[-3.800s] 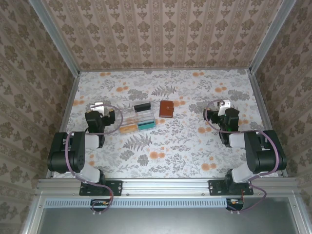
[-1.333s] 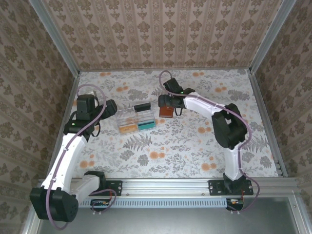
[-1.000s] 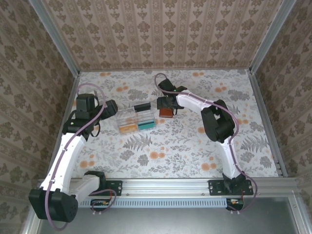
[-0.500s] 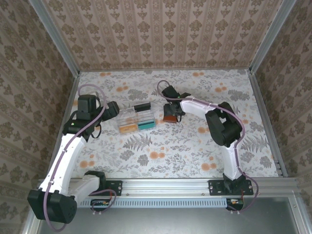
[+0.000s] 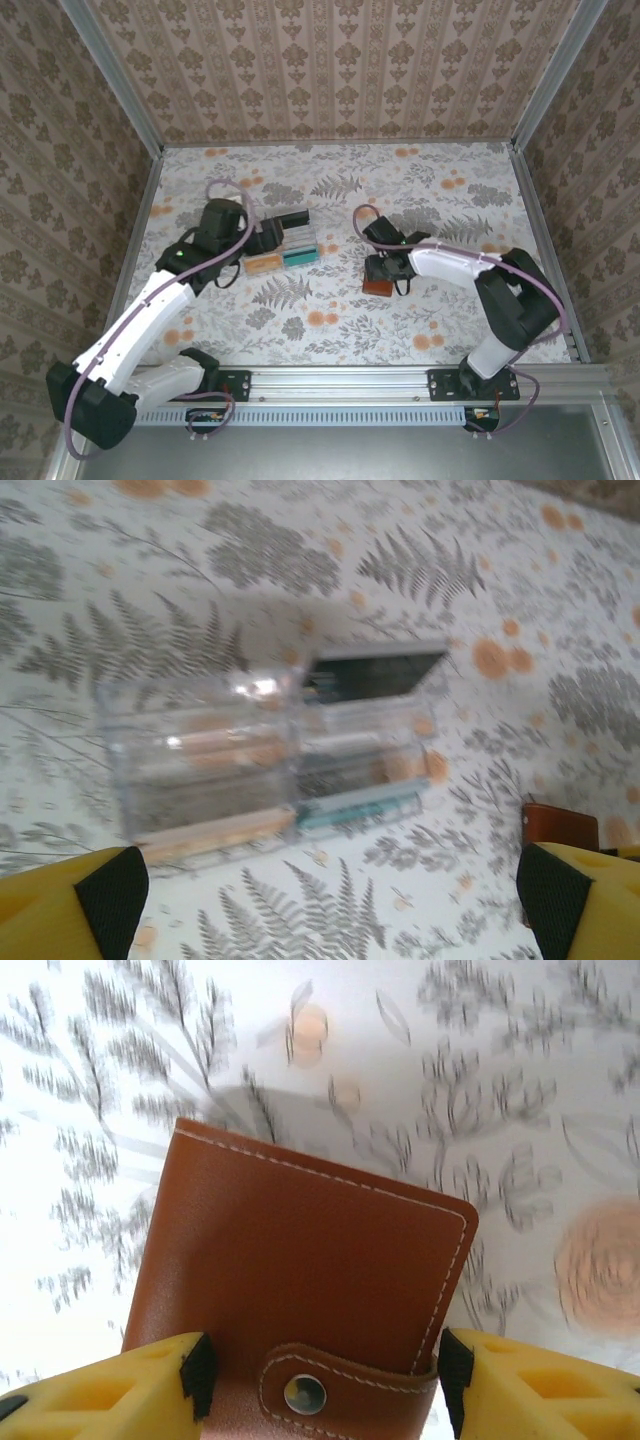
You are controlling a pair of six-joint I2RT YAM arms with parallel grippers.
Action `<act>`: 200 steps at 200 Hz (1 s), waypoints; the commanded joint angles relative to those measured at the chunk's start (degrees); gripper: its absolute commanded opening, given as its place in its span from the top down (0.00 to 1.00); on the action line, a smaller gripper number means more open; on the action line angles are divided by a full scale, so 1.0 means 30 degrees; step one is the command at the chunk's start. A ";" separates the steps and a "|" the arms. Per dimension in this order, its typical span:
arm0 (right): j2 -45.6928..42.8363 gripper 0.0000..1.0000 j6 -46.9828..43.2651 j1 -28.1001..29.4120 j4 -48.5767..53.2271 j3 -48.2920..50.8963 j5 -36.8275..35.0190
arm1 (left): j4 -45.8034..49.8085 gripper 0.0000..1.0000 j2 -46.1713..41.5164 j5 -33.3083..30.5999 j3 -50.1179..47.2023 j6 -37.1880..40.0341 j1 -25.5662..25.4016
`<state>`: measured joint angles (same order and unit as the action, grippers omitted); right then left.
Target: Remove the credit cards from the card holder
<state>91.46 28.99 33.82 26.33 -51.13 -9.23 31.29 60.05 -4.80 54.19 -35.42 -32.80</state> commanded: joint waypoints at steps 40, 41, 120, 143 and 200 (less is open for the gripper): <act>-0.3283 0.29 0.0593 0.0928 0.3871 -0.0312 -0.2073 | -0.1811 0.00 0.1436 -0.1754 0.0069 -0.1996 -0.2939; -0.3291 0.29 0.0591 0.0950 0.3935 -0.0349 -0.2105 | -0.1828 0.00 0.1447 -0.1762 0.0084 -0.1994 -0.2961; 0.0305 0.53 0.0679 0.2693 0.5082 -0.2724 -0.3081 | -0.1641 0.00 0.1656 -0.1789 0.0349 -0.1697 -0.3057; 0.1346 0.54 0.0538 0.2691 0.4912 -0.3049 -0.3351 | -0.1422 0.00 0.1521 -0.1736 0.0311 -0.1758 -0.3057; 0.2474 0.57 -0.0002 0.2561 0.4818 -0.3840 -0.3984 | -0.1157 0.00 0.0975 -0.1939 0.0153 -0.1727 -0.3067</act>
<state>97.54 30.02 41.82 39.31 -60.40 -18.87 27.00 64.73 -9.30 54.19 -39.90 -41.71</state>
